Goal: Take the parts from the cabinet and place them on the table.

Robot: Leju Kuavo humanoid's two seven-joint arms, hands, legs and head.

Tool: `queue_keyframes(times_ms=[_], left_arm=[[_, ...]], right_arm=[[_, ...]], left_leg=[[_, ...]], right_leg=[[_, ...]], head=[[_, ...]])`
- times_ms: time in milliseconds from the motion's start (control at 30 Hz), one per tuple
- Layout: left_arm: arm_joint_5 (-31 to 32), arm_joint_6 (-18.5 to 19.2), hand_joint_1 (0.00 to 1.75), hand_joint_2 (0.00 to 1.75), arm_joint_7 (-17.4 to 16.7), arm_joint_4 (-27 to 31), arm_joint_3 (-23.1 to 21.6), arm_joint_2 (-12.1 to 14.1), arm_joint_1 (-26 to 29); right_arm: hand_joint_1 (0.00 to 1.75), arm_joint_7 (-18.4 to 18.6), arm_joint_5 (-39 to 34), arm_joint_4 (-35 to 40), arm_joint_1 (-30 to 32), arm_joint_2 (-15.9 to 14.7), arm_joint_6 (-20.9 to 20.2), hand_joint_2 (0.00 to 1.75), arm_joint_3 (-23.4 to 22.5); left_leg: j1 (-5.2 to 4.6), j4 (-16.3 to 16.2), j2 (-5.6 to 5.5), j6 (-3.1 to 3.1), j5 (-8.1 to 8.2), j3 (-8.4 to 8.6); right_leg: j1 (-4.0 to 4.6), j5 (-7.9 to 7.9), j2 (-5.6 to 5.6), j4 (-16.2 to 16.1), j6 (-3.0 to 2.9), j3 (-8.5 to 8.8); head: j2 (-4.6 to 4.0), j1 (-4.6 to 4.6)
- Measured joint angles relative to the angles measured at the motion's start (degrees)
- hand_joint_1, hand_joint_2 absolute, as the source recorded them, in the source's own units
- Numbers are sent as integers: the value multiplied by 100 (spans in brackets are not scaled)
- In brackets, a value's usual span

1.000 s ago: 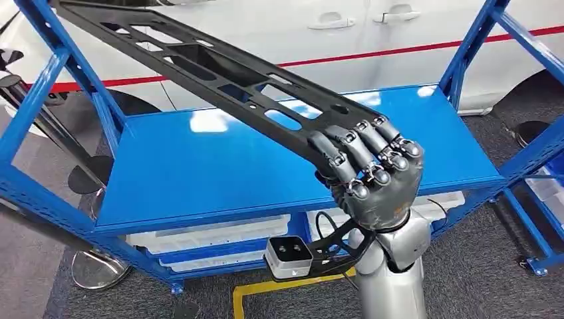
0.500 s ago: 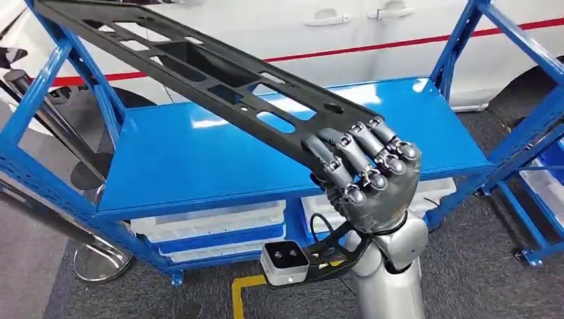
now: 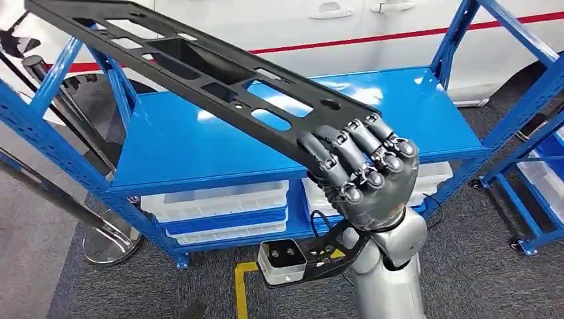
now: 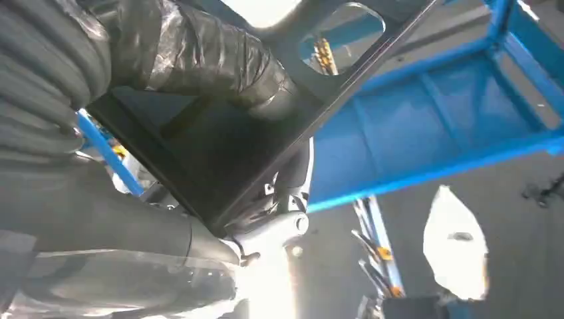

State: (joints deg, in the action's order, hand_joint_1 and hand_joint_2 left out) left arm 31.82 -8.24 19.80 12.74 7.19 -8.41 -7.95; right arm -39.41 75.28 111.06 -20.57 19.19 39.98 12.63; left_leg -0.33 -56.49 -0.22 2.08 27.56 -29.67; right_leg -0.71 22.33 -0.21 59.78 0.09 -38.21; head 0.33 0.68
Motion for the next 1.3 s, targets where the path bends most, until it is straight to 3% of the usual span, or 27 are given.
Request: queue_keyframes(times_ms=[33,67,133,167,200,233,300,333,367,500,533,567,633,667,700,767,833,867,900,1000,1033,1100,1133,1167,1200,1233,1300], left_arm=[[0,-2,0,175,0,0,0,-13,-13],[0,-4,0,175,0,0,2,-13,-25],[0,-4,0,175,2,0,2,-13,-29],[0,-4,0,175,0,0,2,-13,-27],[0,-4,0,175,0,0,2,-11,-28],[0,-4,0,175,0,0,2,-9,-28],[4,-4,0,175,-4,0,2,-9,-29],[9,-4,0,175,-7,0,2,-9,-32],[11,-4,0,175,-7,0,2,-4,-34],[15,-4,0,175,-9,0,4,4,-32],[17,-4,0,175,-9,0,7,15,-31],[17,-2,0,175,-9,0,7,17,-30],[44,0,0,175,-9,0,7,17,-36],[55,7,0,175,-9,0,7,17,-35],[57,13,0,175,-9,0,7,17,-33],[72,28,0,175,-9,0,7,17,-34],[109,28,0,175,-9,0,7,17,-47],[116,28,0,175,-9,0,7,24,-64],[118,28,0,175,-4,0,7,28,-73],[120,28,0,175,-9,0,7,33,-67],[120,28,0,175,-11,0,7,28,-70],[120,28,0,175,-11,0,7,31,-87],[120,28,0,175,-11,0,7,31,-87],[122,31,0,175,-11,0,7,31,-84],[127,35,0,175,-15,0,7,31,-78],[133,37,0,175,-20,0,7,31,-74],[142,46,0,175,-24,0,7,31,-75]], right_arm=[[175,0,-11,-2,-20,-9,0,175,0],[175,0,-13,-5,-48,-16,0,175,0],[175,0,-11,-13,-72,-26,0,175,2],[175,0,-11,-22,-72,-37,0,175,2],[175,0,-11,-29,-72,-46,0,175,2],[175,0,-11,-40,-73,-55,0,175,2],[175,0,-11,-53,-85,-57,0,175,4],[175,0,-11,-55,-102,-57,0,175,9],[175,0,-11,-59,-115,-57,0,175,13],[175,0,6,-61,-124,-57,0,175,26],[175,0,20,-64,-137,-57,0,175,35],[175,0,26,-66,-139,-55,-2,175,42],[175,0,31,-66,-142,-55,-2,175,57],[175,0,33,-66,-142,-55,-2,175,57],[175,0,50,-66,-141,-55,-2,175,57],[175,0,83,-68,-141,-55,-2,175,57],[175,0,92,-61,-143,-55,0,175,57],[175,0,94,-57,-145,-55,0,175,57],[175,0,96,-57,-151,-55,0,175,57],[175,0,100,-57,-150,-55,0,175,57],[175,0,105,-57,-152,-59,0,175,57],[175,0,103,-57,-159,-66,0,175,57],[175,0,103,-57,-157,-66,0,175,57],[175,0,103,-57,-154,-72,0,175,57],[175,0,105,-59,-154,-79,0,175,57],[175,0,111,-59,-152,-88,0,175,57],[175,0,131,-57,-152,-92,0,175,57]], left_leg=[[-8,46,36,12,-76,-3],[-8,58,37,70,-134,-74],[-10,39,38,76,-234,-216],[-11,17,42,72,-285,-300],[-10,-12,45,66,-328,-385],[-7,-49,46,56,-364,-469],[5,-155,45,14,-413,-637],[9,-228,46,-5,-424,-703],[-16,-285,44,-31,-433,-783],[0,-324,37,-180,-552,-820],[27,-393,28,-205,-451,-863],[27,-569,26,-243,-191,-941],[74,-1363,26,-304,450,-1165],[89,-1721,27,-324,622,-1247],[96,-1945,27,-331,644,-1256],[96,-1678,25,-307,367,-947],[69,-683,17,-214,100,-216],[32,-245,18,-159,237,43],[-1,-69,19,-157,247,140],[-66,-6,15,-56,92,72],[17,139,47,-19,-38,127],[-11,187,73,78,-161,32],[-11,169,75,62,-194,-39],[-11,150,76,67,-228,-106],[-8,116,80,57,-262,-185],[1,78,82,41,-288,-265],[36,-44,82,-3,-319,-425]], right_leg=[[-10,159,8,61,4,-41],[-2,490,12,292,9,-119],[-1,1079,17,1063,37,-317],[-1,1197,18,1440,56,-395],[-4,1132,17,1597,69,-385],[-11,969,13,1533,78,-270],[-24,606,8,780,82,306],[-23,670,6,323,71,594],[10,835,9,81,47,733],[32,702,19,87,-136,615],[5,650,-8,71,-191,585],[4,603,-4,66,-223,535],[15,492,-8,67,-259,399],[24,444,-11,69,-259,334],[35,394,-15,71,-258,265],[54,300,-15,74,-249,143],[61,206,-1,74,-233,51],[57,171,-4,73,-210,34],[47,128,-8,59,-162,24],[-2,-23,-12,-38,-53,33],[6,28,-4,11,-33,0],[0,555,24,413,-6,-148],[-2,866,25,839,14,-271],[-6,1068,23,1226,35,-376],[-15,1122,22,1520,59,-435],[-28,1014,20,1572,82,-379],[-64,639,16,1000,122,68]], head=[[0,4],[0,-2],[0,2],[0,0],[0,2],[0,0],[0,2],[0,0],[0,0],[0,2],[0,0],[0,7],[0,4],[0,4],[0,4],[0,4],[0,4],[0,4],[0,0],[0,4],[0,0],[0,2],[0,0],[0,2],[0,0],[0,2],[0,2]])
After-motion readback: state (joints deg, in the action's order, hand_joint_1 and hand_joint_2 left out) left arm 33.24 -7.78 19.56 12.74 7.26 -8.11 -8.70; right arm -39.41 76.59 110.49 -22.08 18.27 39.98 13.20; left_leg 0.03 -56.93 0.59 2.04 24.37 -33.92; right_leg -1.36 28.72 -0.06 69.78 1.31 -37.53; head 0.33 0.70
